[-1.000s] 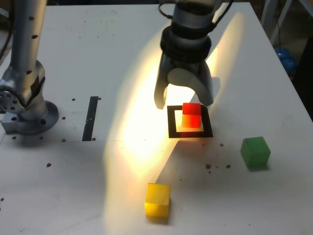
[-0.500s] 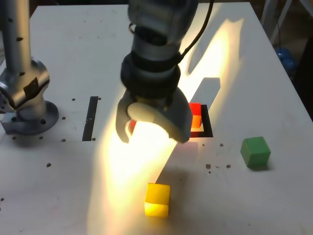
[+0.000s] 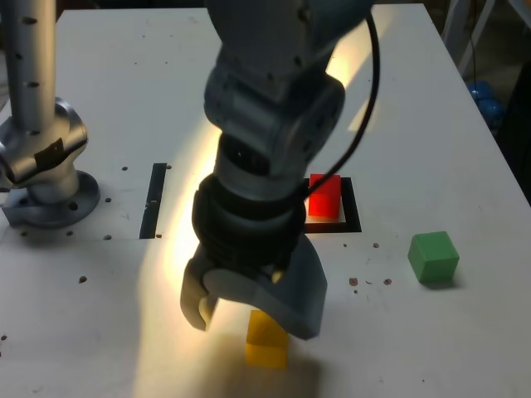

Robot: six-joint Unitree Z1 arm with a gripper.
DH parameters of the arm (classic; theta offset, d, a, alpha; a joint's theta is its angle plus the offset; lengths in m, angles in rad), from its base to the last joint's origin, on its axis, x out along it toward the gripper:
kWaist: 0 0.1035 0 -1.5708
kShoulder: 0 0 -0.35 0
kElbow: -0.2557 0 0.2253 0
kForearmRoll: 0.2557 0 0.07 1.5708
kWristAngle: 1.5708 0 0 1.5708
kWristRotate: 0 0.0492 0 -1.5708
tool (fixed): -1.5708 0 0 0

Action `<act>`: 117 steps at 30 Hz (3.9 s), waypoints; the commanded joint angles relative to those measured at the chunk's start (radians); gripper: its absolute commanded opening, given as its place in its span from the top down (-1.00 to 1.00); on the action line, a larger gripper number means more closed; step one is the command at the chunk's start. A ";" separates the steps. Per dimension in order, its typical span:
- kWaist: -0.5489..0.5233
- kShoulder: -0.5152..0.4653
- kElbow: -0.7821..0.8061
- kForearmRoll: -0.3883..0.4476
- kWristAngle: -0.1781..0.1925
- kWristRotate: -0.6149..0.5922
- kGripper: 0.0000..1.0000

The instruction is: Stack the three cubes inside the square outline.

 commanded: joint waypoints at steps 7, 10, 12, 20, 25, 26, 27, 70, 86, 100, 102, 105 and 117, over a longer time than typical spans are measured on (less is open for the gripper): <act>-0.003 0.056 0.010 -0.053 -0.023 -0.007 -0.84; -0.003 0.069 0.016 -0.062 -0.027 -0.007 -0.73; -0.002 0.073 0.019 -0.066 -0.030 -0.007 -0.59; -0.002 0.087 0.019 -0.092 -0.022 -0.011 0.13; -0.003 0.089 0.021 -0.100 -0.015 -0.011 0.29; -0.003 0.089 0.021 -0.100 -0.015 -0.011 0.30; -0.003 0.090 0.022 -0.101 -0.015 -0.011 0.30; 0.369 -0.077 -0.063 0.125 0.143 0.309 0.30; 0.512 -0.028 -0.105 0.112 0.160 0.407 0.30; 0.531 0.010 -0.114 0.086 0.152 0.420 0.30; 0.531 0.013 -0.115 0.085 0.150 0.421 0.30; 0.531 0.014 -0.114 0.084 0.149 0.421 0.30; 0.541 0.024 -0.063 0.018 0.105 0.456 -0.90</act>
